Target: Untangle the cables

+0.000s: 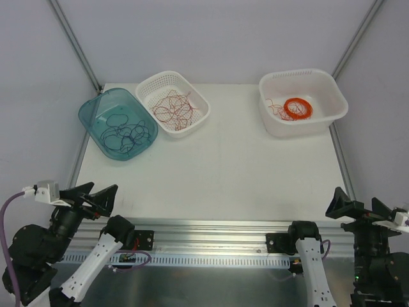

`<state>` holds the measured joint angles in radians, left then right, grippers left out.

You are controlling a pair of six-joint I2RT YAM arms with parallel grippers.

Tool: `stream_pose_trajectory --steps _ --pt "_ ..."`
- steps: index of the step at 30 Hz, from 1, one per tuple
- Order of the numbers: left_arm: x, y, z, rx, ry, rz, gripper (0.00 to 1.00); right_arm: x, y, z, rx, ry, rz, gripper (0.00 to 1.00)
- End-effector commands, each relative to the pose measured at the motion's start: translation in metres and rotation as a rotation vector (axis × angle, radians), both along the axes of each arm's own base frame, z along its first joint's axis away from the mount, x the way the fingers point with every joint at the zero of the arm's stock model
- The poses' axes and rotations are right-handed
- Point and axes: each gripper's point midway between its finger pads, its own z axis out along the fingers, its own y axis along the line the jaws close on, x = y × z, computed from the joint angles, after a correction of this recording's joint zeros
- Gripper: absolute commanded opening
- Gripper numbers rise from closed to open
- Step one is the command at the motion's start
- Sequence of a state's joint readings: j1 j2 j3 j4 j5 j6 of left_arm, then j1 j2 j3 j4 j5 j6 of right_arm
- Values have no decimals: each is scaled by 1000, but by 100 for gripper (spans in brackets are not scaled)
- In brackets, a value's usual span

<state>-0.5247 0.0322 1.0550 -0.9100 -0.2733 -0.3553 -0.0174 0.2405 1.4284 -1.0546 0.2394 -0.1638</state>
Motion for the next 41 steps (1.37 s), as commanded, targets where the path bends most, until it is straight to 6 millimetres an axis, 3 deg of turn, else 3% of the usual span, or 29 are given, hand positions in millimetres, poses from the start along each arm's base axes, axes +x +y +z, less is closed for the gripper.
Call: stream_pose_trajectory --steps 1,6,13,17,25,41 --pt "-20 18 -17 56 64 24 99 -17 10 -28 14 52 66 97" --pt "-48 46 -43 22 133 97 99 -36 15 -51 40 50 115 97" --pt "-87 85 -42 -143 80 182 99 -55 12 -64 65 18 130 97" --pt "-92 80 -45 -153 94 151 99 -56 16 -66 57 28 159 97" --pt "-79 60 -65 -144 188 107 99 -54 9 -64 23 27 127 97" --pt "-67 49 -80 -134 249 109 99 -45 9 -66 9 39 126 97"
